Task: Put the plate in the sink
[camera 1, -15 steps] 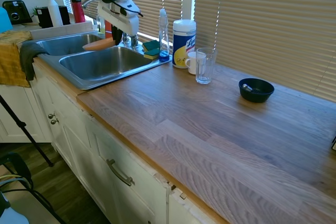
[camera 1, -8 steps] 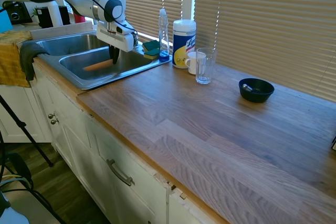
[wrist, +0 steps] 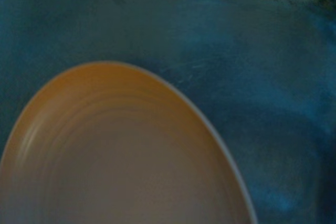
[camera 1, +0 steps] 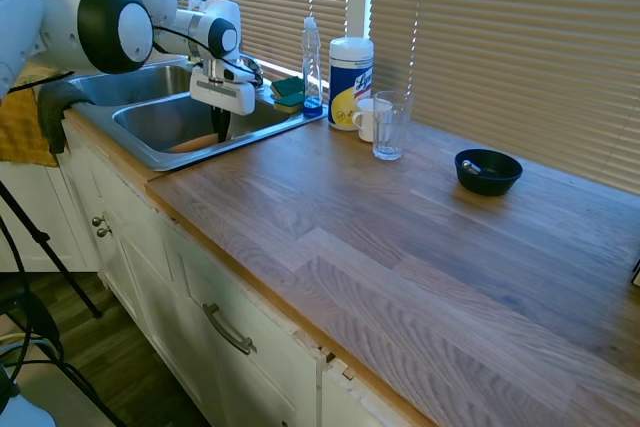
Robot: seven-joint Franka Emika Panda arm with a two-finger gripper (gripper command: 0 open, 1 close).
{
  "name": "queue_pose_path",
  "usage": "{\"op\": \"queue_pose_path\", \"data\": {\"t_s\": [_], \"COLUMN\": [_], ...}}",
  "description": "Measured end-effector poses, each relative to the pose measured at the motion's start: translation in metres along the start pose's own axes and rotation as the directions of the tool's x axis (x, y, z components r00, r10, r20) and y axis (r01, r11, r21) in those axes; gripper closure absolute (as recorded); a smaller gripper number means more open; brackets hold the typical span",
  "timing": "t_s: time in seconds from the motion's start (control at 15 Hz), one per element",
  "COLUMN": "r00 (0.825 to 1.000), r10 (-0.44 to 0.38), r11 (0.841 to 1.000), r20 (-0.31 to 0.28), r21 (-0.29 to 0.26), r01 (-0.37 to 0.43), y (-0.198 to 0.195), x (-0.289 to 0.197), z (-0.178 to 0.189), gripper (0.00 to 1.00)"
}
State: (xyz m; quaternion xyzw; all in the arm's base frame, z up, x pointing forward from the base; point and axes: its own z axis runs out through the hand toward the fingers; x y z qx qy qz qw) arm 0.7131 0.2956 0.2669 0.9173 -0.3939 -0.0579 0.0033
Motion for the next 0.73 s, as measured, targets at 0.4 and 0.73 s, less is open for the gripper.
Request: {"op": "queue_pose_path", "data": {"t_s": [0.4, 0.73], "r00": [1.0, 0.999], "r10": [-0.002, 0.028], "r11": [1.0, 0.997], "r20": [-0.004, -0.027], "r21": [0.013, 0.074], "r01": [0.002, -0.026], "y": [-0.01, -0.009], "x": [-0.004, -0.01], "z": [-0.008, -0.046], "gripper": [0.0, 0.0]}}
